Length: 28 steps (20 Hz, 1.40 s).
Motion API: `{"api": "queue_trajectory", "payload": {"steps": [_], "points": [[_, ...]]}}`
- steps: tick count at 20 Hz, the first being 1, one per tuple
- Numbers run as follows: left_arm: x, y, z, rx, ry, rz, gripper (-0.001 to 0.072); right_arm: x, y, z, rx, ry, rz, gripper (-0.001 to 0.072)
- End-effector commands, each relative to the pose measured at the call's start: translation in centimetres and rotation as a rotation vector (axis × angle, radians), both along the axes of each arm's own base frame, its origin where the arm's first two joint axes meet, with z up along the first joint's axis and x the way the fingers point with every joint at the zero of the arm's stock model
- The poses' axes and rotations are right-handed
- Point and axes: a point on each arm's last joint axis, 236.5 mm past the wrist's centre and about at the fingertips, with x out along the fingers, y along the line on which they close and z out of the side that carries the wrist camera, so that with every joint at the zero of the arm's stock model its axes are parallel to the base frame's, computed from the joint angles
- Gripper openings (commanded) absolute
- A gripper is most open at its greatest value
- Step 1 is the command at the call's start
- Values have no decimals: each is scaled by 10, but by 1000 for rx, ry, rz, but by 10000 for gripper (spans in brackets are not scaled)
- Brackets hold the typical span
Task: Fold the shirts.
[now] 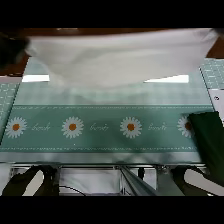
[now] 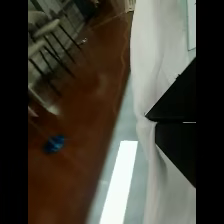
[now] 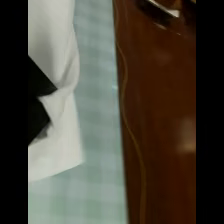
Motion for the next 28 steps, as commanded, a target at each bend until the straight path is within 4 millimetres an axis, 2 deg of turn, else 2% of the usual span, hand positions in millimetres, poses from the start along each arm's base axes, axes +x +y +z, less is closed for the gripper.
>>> {"api": "queue_trajectory", "payload": {"steps": [1,4,7,8,10,12,14,16,19,24,27,28], "points": [[-56,12,139,182,-327,122,16,-68,-8,118,-192,-268,-171,29],[-119,23,186,314,-454,245,16,-143,-1,144,-344,-310,-243,30],[-185,38,205,406,-539,389,16,-204,8,168,-422,-389,-313,29],[-204,44,205,427,-542,437,16,-220,12,172,-438,-407,-323,29],[-231,52,195,460,-509,491,16,-242,17,175,-457,-424,-338,29],[-240,54,176,488,-438,494,16,-250,21,175,-457,-427,-340,29],[-237,62,153,505,-336,499,16,-246,19,167,-453,-401,-334,29],[-225,69,132,485,-239,500,16,-232,13,145,-438,-335,-323,29],[-182,67,82,462,-71,419,16,-202,13,84,-382,-178,-244,29],[-71,54,-72,357,331,189,16,-136,33,-44,-173,94,-7,29],[0,63,-143,294,467,170,16,-84,12,-118,-87,235,-8,29],[21,66,-162,288,493,172,16,-66,9,-136,-53,260,6,29]]}}
